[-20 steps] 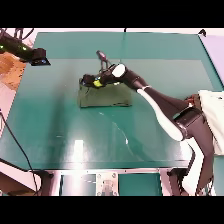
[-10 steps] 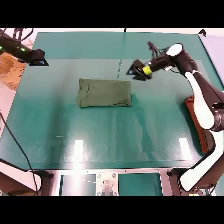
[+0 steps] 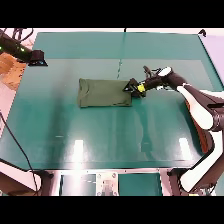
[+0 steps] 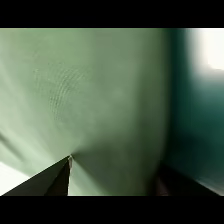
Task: Fold the shirts.
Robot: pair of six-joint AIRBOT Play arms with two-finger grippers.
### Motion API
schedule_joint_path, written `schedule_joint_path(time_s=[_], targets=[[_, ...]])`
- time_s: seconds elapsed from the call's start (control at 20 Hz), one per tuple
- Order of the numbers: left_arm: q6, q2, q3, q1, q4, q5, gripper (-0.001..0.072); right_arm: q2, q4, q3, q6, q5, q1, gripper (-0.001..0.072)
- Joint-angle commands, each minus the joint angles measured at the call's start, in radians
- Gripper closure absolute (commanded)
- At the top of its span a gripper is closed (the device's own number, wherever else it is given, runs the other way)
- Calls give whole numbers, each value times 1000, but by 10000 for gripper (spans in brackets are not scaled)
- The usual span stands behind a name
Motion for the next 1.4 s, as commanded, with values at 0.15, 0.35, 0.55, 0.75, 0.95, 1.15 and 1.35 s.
schedule_joint_path(time_s=[0.15,0.35,0.55,0.75,0.95,1.15,1.35], targets=[[0,0,0,1,1,-6,683,-3,118,96,-60,-63,63,693],[0,0,0,1,2,-7,683,89,103,295,-32,16,-52,694],[0,0,0,1,1,-15,683,219,46,434,55,82,-278,694],[-1,0,0,1,1,-14,683,345,-109,451,132,202,-564,694],[-1,0,0,1,1,-14,683,434,-288,451,165,340,-834,695],[-5,0,0,0,1,-16,683,499,-435,451,203,475,-1016,695],[-8,0,0,0,0,-34,683,555,-674,446,258,621,-1066,695]])
